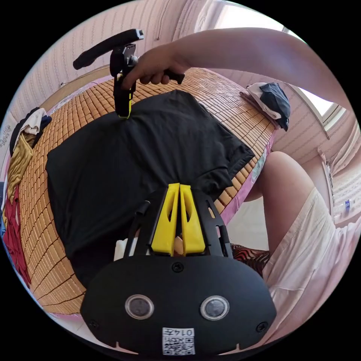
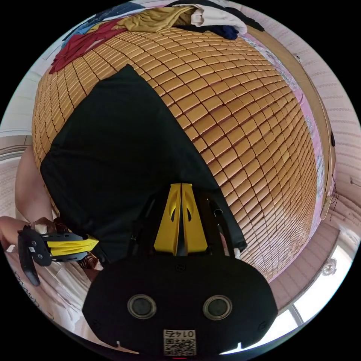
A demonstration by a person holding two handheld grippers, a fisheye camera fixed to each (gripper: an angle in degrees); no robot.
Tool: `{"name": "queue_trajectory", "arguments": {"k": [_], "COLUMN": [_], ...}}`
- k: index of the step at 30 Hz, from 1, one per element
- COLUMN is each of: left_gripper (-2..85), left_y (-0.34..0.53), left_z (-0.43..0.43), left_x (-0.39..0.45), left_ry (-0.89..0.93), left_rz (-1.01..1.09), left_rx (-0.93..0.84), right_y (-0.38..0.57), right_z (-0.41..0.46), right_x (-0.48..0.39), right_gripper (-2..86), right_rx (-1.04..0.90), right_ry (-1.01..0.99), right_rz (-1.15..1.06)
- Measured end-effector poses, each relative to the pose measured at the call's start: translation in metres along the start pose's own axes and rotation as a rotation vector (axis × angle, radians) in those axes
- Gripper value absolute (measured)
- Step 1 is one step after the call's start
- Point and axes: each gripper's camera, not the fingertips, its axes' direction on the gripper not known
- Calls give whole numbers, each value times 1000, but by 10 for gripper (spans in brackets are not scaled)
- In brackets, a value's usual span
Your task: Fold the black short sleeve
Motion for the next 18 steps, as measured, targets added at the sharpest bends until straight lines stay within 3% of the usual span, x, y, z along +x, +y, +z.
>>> {"name": "queue_trajectory", "arguments": {"k": [8, 10, 14, 18], "left_gripper": [-9, -8, 9, 86], "left_y": [17, 22, 29, 22], "left_z": [10, 4, -11, -5], "left_x": [15, 22, 48, 71], "left_ry": [37, 95, 119, 176], "left_rz": [-12, 27, 150, 183], "left_rx": [22, 69, 193, 233], "right_y": [-4, 19, 140, 273], "right_z": [10, 1, -13, 38], "right_x": [36, 47, 77, 67], "right_gripper": [-8, -9, -8, 0], "right_rx": [0, 85, 365, 331], "right_ry": [18, -41, -248, -330], "right_rz": [61, 92, 292, 527]}}
